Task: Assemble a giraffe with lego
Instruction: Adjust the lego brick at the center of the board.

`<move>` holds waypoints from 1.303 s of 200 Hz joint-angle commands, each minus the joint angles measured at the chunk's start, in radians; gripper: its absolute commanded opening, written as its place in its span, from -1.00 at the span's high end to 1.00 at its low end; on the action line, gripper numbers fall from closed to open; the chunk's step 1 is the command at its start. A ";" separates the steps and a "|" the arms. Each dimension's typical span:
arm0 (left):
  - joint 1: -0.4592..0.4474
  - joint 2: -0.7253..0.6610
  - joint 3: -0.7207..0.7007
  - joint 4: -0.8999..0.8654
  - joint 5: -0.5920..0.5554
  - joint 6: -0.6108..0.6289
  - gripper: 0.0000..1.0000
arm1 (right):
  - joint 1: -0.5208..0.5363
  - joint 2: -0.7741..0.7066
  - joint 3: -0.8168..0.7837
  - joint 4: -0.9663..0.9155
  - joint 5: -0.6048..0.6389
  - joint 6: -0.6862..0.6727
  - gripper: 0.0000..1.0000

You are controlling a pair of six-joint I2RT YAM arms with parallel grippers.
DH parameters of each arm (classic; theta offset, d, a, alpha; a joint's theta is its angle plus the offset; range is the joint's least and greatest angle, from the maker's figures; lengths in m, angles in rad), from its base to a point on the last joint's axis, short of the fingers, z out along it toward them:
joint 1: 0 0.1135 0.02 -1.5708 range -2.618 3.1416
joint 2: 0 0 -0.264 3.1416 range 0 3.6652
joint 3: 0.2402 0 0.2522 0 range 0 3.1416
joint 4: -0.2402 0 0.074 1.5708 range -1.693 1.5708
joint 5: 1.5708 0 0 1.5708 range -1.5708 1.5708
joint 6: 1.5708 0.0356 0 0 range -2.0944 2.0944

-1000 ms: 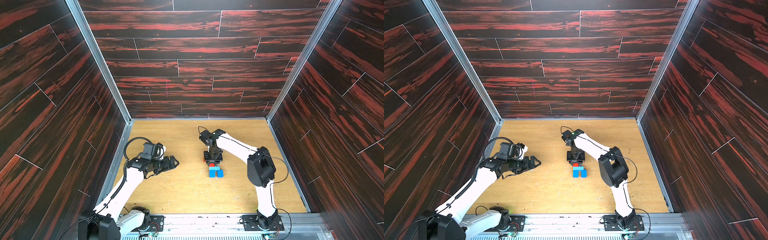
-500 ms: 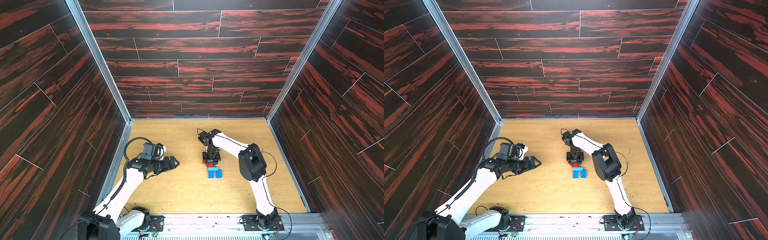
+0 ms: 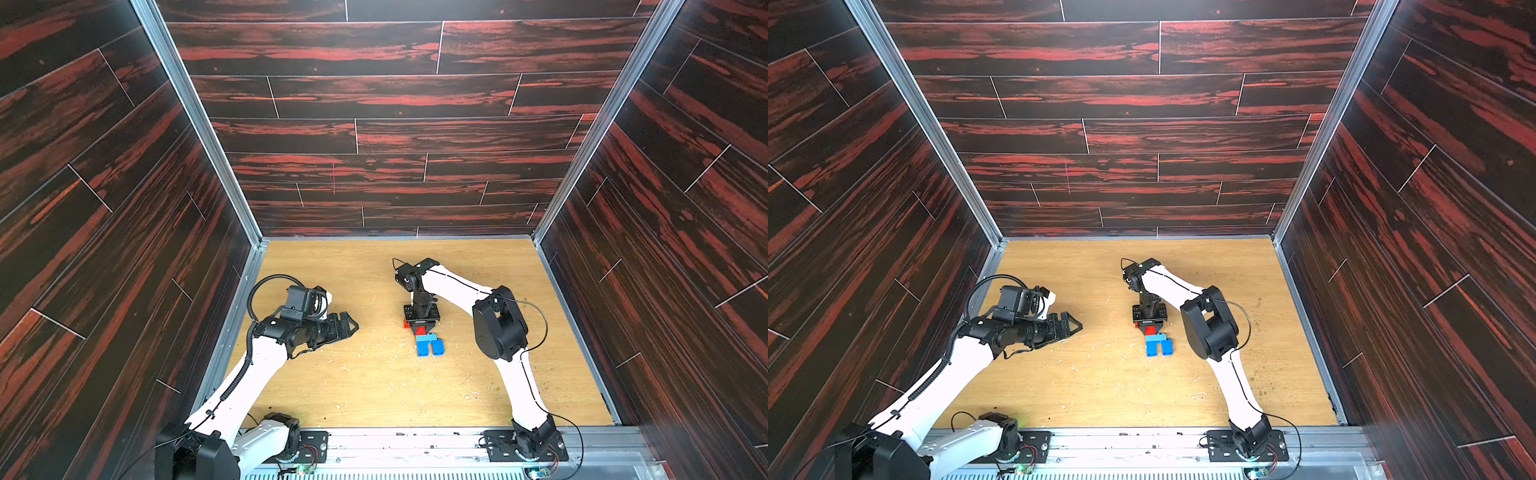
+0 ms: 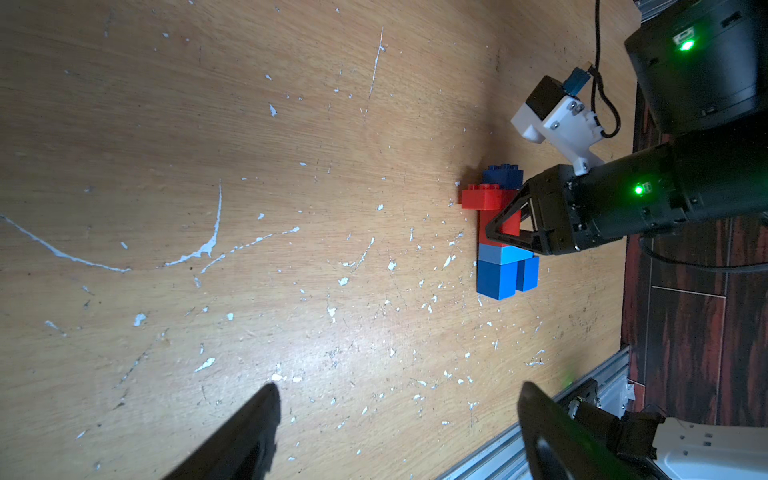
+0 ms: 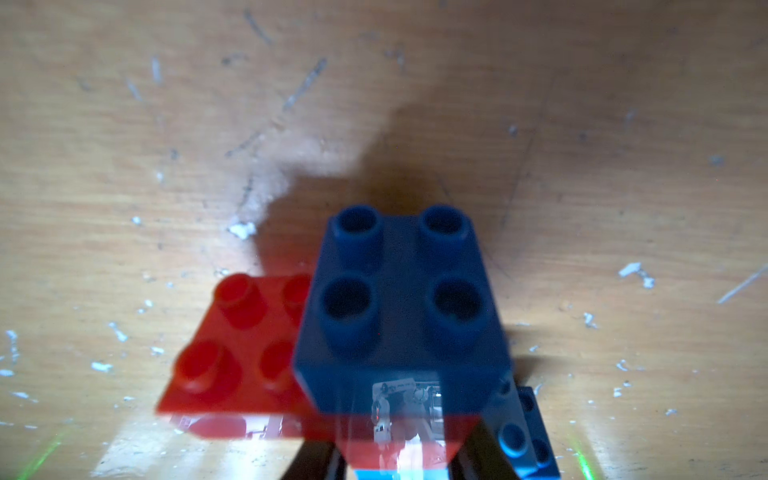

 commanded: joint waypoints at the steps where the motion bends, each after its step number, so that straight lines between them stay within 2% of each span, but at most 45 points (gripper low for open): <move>1: -0.005 -0.025 -0.001 -0.025 -0.022 0.016 -0.81 | -0.007 0.020 0.017 -0.027 0.015 -0.018 0.28; 42: -0.005 -0.026 0.001 -0.028 -0.027 0.018 -0.81 | -0.010 0.030 0.015 -0.016 0.011 -0.025 0.15; 93: -0.005 -0.029 0.003 -0.031 -0.043 0.023 -0.81 | -0.010 0.020 0.021 -0.016 0.020 -0.020 0.10; 145: -0.005 0.012 0.014 -0.040 -0.085 0.029 -0.81 | -0.009 -0.085 0.012 -0.005 0.024 -0.028 -0.14; 165: -0.005 0.018 0.018 -0.032 -0.111 0.032 -0.81 | -0.010 -0.163 -0.014 0.044 0.027 -0.032 -0.34; 202: -0.006 0.031 0.026 0.005 -0.208 0.040 -0.87 | -0.010 -0.353 -0.146 0.198 0.096 -0.078 -0.83; 238: -0.006 0.093 0.101 0.009 -0.308 0.060 -0.93 | -0.027 -0.569 -0.389 0.473 0.175 -0.128 -0.91; 260: -0.004 0.115 0.100 0.089 -0.469 0.067 -1.00 | -0.063 -0.709 -0.561 0.657 0.212 -0.150 -0.95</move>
